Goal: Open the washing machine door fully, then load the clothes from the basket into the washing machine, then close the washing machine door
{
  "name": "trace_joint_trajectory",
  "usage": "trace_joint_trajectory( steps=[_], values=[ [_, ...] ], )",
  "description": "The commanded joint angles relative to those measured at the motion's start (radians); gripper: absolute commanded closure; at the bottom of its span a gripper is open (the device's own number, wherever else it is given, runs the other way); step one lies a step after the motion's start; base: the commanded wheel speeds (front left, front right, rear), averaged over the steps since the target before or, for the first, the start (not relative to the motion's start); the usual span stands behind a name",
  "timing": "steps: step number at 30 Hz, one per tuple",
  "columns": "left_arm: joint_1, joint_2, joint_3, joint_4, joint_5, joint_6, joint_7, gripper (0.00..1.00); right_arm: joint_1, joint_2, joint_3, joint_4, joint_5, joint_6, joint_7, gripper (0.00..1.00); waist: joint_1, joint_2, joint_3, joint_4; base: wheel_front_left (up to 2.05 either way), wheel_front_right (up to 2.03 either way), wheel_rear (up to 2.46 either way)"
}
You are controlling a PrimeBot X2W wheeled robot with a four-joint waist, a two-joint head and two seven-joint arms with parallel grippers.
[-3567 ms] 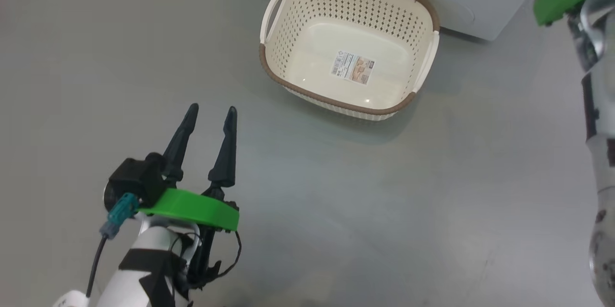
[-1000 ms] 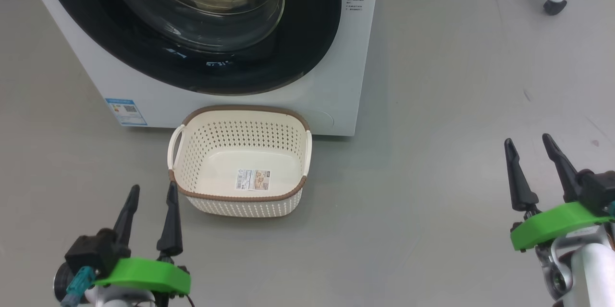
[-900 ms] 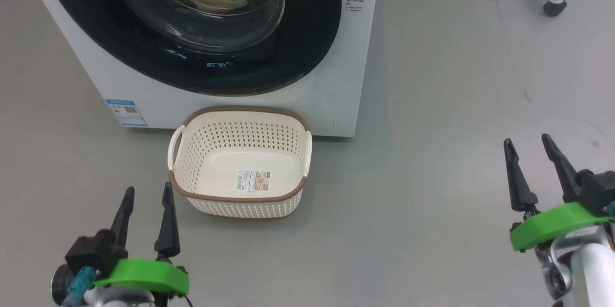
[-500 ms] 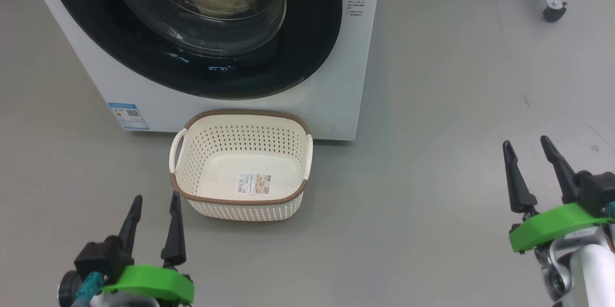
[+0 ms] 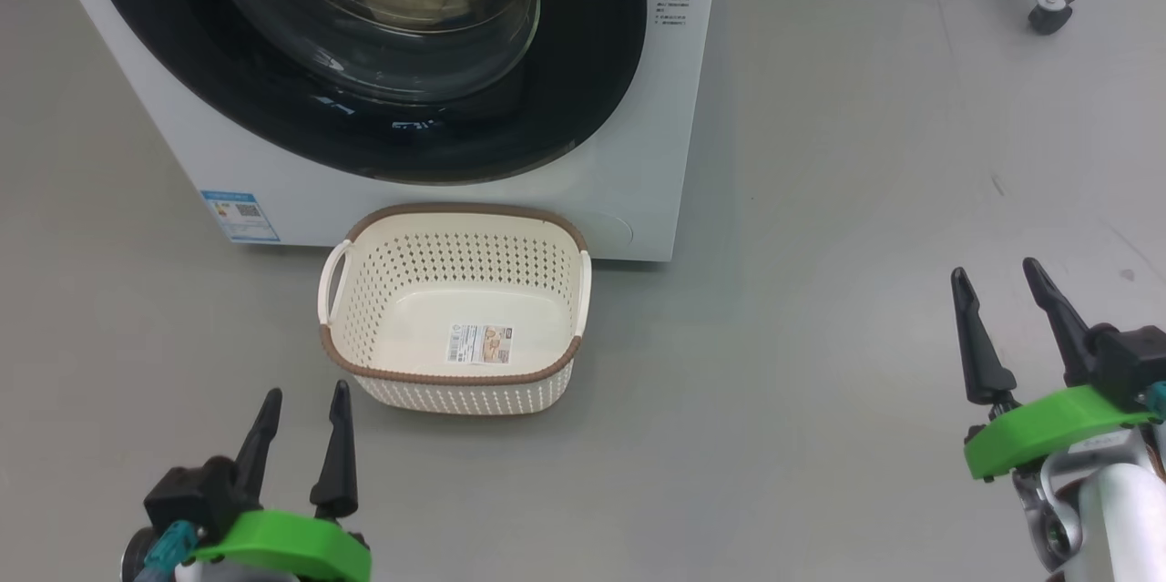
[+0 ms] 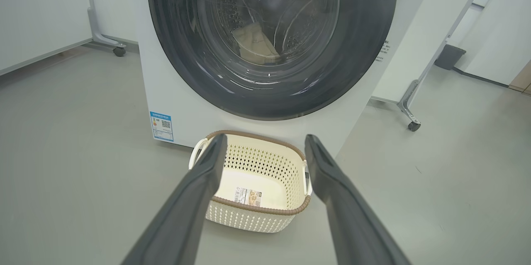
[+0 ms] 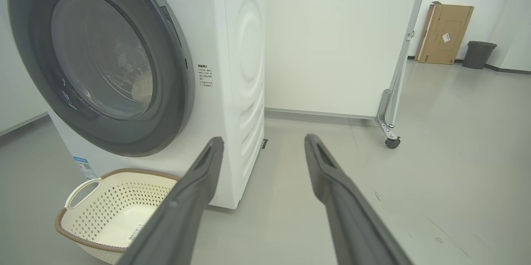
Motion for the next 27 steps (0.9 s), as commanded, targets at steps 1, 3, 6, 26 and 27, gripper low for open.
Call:
trace_joint_trajectory(
  steps=[1, 3, 6, 26, 27],
  values=[
    [-0.042, 0.027, 0.031, -0.031, -0.009, 0.000, -0.011, 0.00, -0.018, -0.004, 0.022, -0.027, -0.010, -0.004, -0.006, 0.00, 0.0000, 0.0000, 0.003, 0.000, 0.00, 0.00, 0.00],
    [-0.045, 0.033, 0.028, -0.034, -0.015, 0.000, -0.011, 0.00, -0.020, -0.004, 0.022, -0.027, -0.014, -0.004, -0.006, 0.00, 0.0000, 0.0000, 0.006, 0.001, 0.00, 0.00, 0.00],
    [-0.046, 0.038, 0.032, -0.035, -0.025, 0.000, -0.011, 0.00, -0.021, -0.004, 0.023, -0.026, -0.014, -0.004, -0.006, 0.00, 0.0000, 0.0000, 0.008, 0.000, 0.00, 0.00, 0.00],
    [0.017, 0.006, -0.014, 0.034, -0.149, 0.000, 0.024, 1.00, 0.011, 0.010, -0.006, 0.064, 0.081, 0.000, 0.032, 1.00, 0.0001, 0.0000, 0.010, -0.004, 0.00, 0.00, 0.00],
    [0.017, 0.006, -0.012, 0.034, -0.159, 0.000, 0.026, 1.00, 0.012, 0.010, -0.005, 0.062, 0.094, 0.000, 0.035, 1.00, 0.0001, 0.0000, 0.009, -0.004, 0.00, 0.00, 0.00]
  ],
)
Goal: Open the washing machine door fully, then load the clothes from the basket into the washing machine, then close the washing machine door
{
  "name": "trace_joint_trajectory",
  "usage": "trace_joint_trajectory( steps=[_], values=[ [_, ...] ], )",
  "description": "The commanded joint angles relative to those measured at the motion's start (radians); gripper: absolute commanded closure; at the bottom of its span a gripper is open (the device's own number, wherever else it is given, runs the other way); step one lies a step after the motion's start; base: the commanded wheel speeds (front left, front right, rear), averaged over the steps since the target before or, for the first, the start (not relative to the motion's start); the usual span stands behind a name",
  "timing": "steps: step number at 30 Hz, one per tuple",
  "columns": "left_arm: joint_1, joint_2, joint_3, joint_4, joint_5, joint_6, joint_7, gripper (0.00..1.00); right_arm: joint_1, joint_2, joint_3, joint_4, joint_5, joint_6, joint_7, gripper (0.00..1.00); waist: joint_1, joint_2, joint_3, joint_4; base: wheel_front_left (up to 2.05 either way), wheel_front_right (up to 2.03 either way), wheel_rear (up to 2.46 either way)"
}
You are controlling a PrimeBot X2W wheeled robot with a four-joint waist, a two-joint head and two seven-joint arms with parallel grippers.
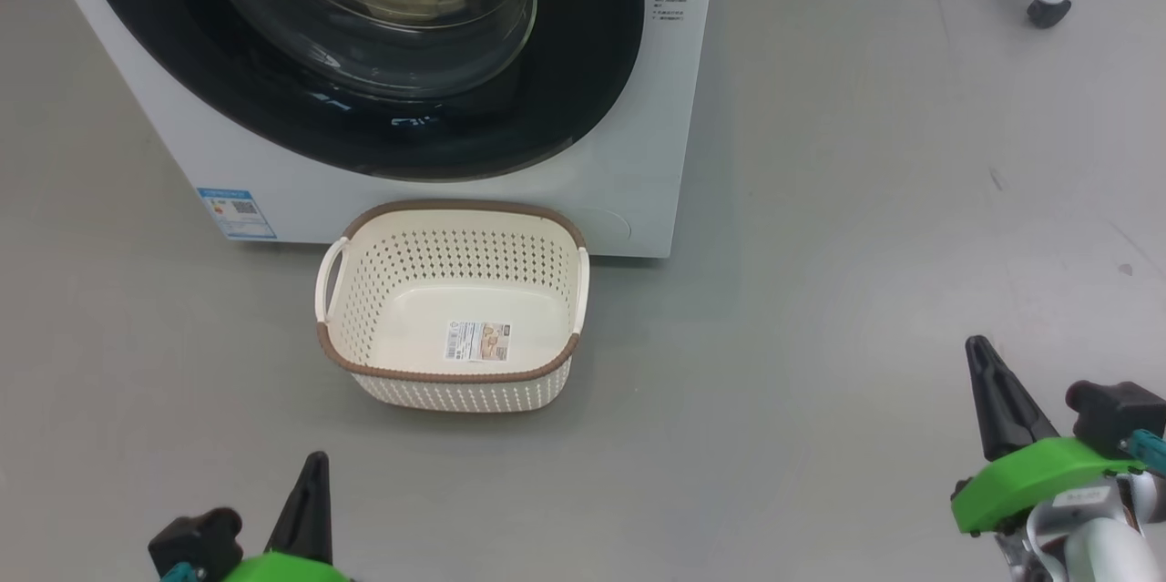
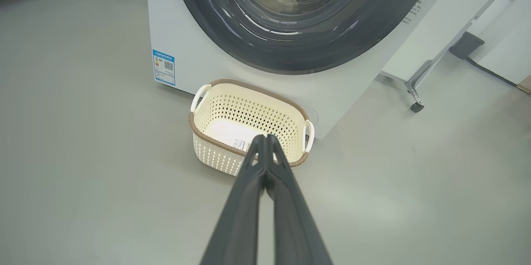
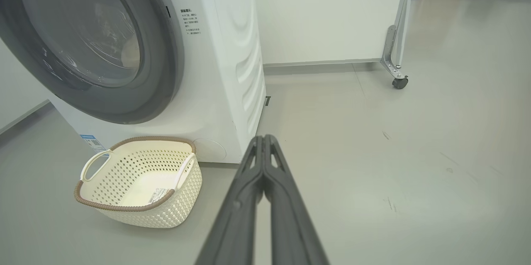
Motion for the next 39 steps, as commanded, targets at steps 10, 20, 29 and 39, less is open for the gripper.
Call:
trace_joint_trajectory(
  steps=[10, 20, 29, 39],
  values=[
    [-0.042, 0.001, 0.042, -0.040, -0.110, 0.000, 0.029, 1.00, -0.038, -0.011, 0.010, -0.052, 0.157, -0.001, 0.028, 1.00, 0.0000, 0.0000, -0.004, -0.001, 0.00, 0.00, 0.00],
    [-0.044, -0.005, 0.065, -0.047, -0.193, 0.000, 0.053, 1.00, -0.035, -0.012, 0.017, -0.061, 0.274, -0.001, 0.053, 1.00, 0.0000, 0.0000, -0.008, -0.002, 0.00, 0.00, 0.00],
    [-0.046, -0.011, 0.088, -0.054, -0.276, 0.000, 0.078, 1.00, -0.034, -0.013, 0.022, -0.070, 0.390, -0.001, 0.080, 1.00, 0.0000, 0.0000, -0.011, -0.003, 0.00, 0.00, 0.00],
    [-0.048, -0.018, 0.115, -0.062, -0.367, 0.000, 0.105, 1.00, -0.032, -0.014, 0.028, -0.079, 0.520, -0.001, 0.109, 1.00, 0.0000, 0.0000, -0.015, -0.004, 0.00, 0.00, 0.00]
  ],
)
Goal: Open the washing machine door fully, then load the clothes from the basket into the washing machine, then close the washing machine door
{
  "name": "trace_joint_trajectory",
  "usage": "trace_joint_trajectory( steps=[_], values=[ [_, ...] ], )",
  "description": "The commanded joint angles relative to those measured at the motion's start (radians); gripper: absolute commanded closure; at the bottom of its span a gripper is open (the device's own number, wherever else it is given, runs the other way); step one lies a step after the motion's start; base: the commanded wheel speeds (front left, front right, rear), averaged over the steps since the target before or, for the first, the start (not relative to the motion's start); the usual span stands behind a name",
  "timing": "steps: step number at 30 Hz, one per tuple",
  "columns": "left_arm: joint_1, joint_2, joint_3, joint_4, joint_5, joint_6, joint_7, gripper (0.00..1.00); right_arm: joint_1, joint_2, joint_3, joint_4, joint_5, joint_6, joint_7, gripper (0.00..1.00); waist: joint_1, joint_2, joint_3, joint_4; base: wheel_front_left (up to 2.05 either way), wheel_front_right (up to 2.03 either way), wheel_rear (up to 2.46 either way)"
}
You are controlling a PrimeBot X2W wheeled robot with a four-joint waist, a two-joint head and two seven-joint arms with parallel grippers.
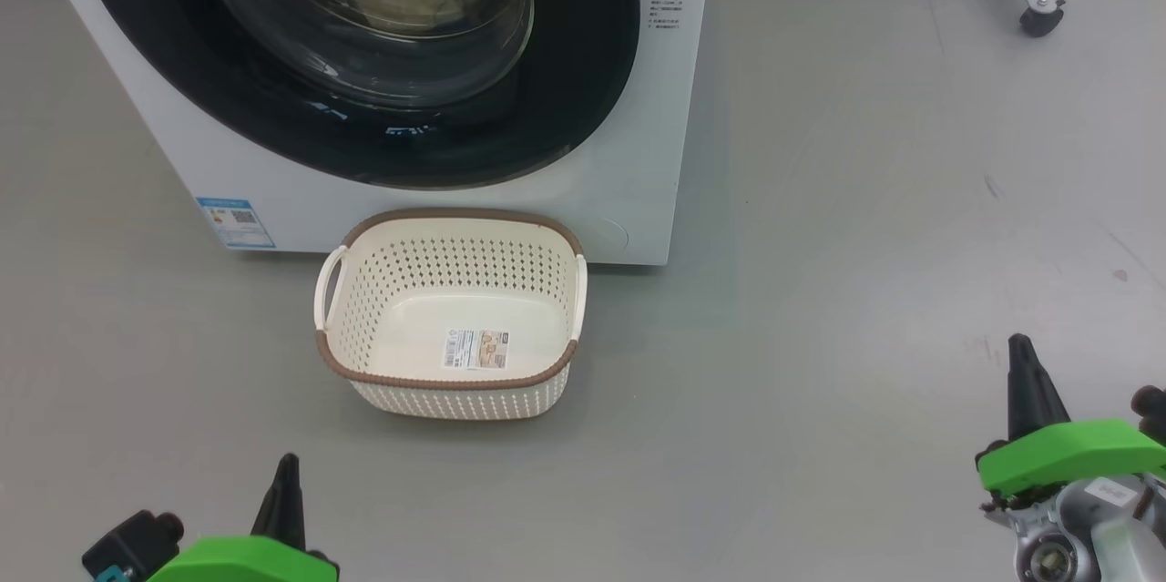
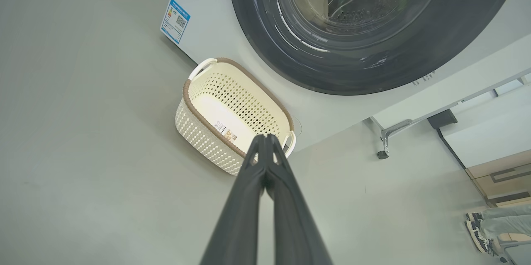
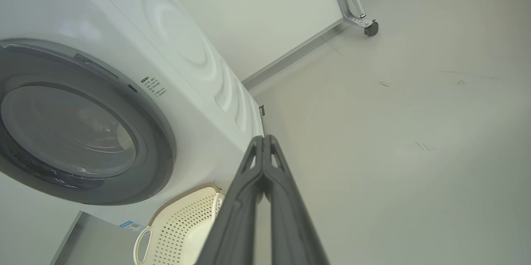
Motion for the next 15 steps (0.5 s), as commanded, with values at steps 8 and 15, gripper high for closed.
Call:
trace_joint_trajectory(
  steps=[8, 15],
  values=[
    [-0.050, 0.002, 0.047, -0.042, -0.089, 0.000, 0.026, 1.00, -0.032, -0.015, 0.011, -0.048, 0.127, -0.002, 0.028, 1.00, 0.0000, 0.0000, -0.003, -0.001, 0.00, 0.00, 0.00],
    [-0.051, -0.004, 0.067, -0.047, -0.153, 0.000, 0.046, 1.00, -0.031, -0.016, 0.015, -0.054, 0.218, -0.002, 0.048, 1.00, 0.0000, 0.0000, -0.006, -0.002, 0.00, 0.00, 0.00]
  ],
)
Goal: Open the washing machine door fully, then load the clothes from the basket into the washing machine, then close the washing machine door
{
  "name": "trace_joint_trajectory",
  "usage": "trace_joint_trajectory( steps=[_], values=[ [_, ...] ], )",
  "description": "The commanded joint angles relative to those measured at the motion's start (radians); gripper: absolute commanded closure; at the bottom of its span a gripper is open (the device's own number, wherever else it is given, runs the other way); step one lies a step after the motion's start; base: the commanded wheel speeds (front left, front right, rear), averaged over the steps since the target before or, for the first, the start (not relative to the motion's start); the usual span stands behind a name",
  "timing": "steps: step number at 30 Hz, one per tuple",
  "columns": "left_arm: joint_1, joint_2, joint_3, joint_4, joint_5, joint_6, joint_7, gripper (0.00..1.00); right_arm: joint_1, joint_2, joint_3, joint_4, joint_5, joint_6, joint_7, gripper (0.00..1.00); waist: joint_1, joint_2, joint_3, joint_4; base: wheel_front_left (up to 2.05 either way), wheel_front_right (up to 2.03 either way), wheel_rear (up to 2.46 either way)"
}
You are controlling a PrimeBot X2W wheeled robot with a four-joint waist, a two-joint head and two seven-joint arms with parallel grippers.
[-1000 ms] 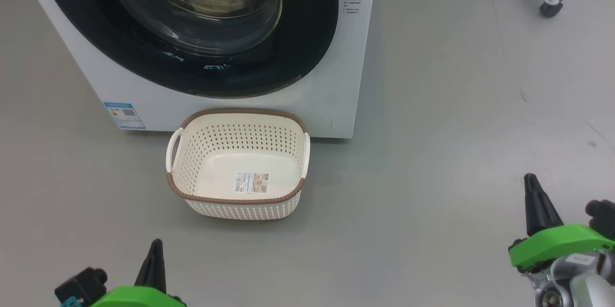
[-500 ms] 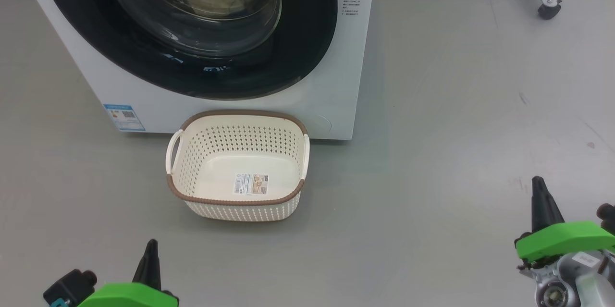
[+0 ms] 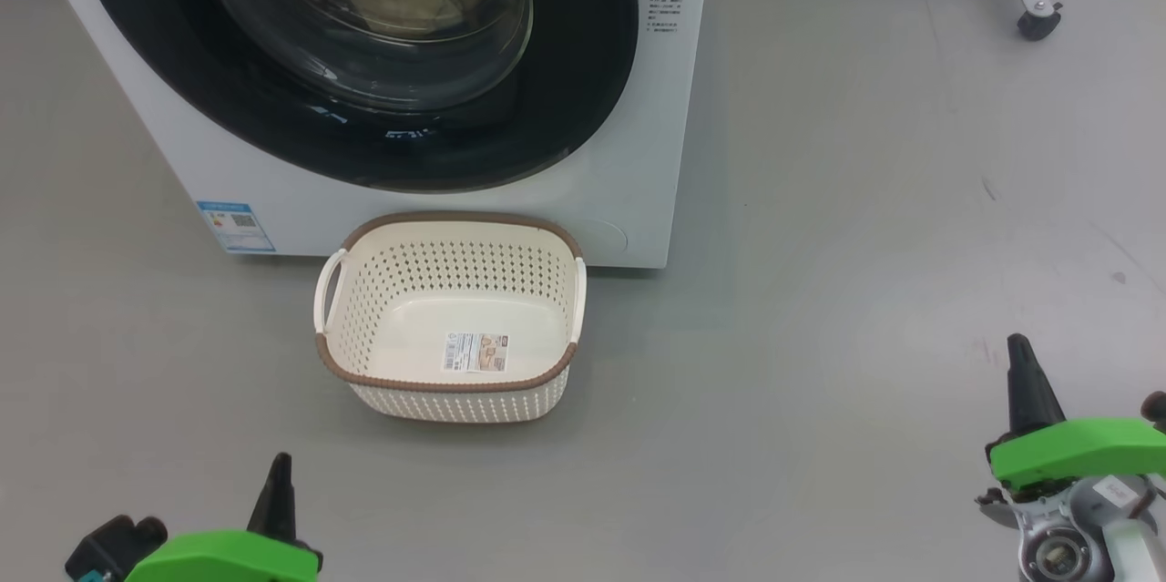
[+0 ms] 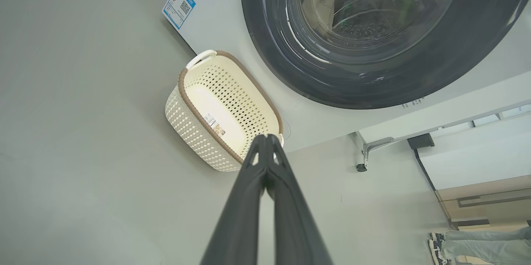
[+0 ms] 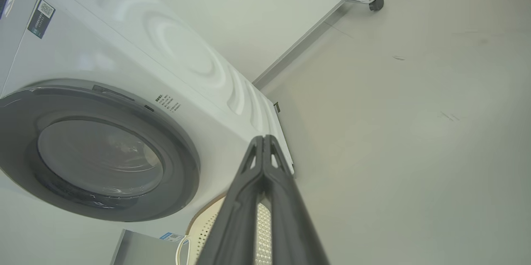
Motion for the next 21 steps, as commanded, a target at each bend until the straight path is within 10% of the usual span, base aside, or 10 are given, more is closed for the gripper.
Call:
trace_joint_trajectory(
  steps=[1, 21],
  values=[
    [-0.050, 0.005, 0.033, -0.037, -0.036, 0.000, 0.012, 1.00, -0.030, -0.016, 0.013, -0.041, 0.051, -0.002, 0.012, 1.00, 0.0000, 0.0000, -0.001, 0.000, 0.00, 0.00, 0.00],
    [-0.055, -0.010, 0.086, -0.051, -0.208, 0.000, 0.067, 1.00, -0.028, -0.018, 0.024, -0.058, 0.297, -0.003, 0.068, 1.00, 0.0000, 0.0000, -0.008, -0.002, 0.00, 0.00, 0.00]
  ],
)
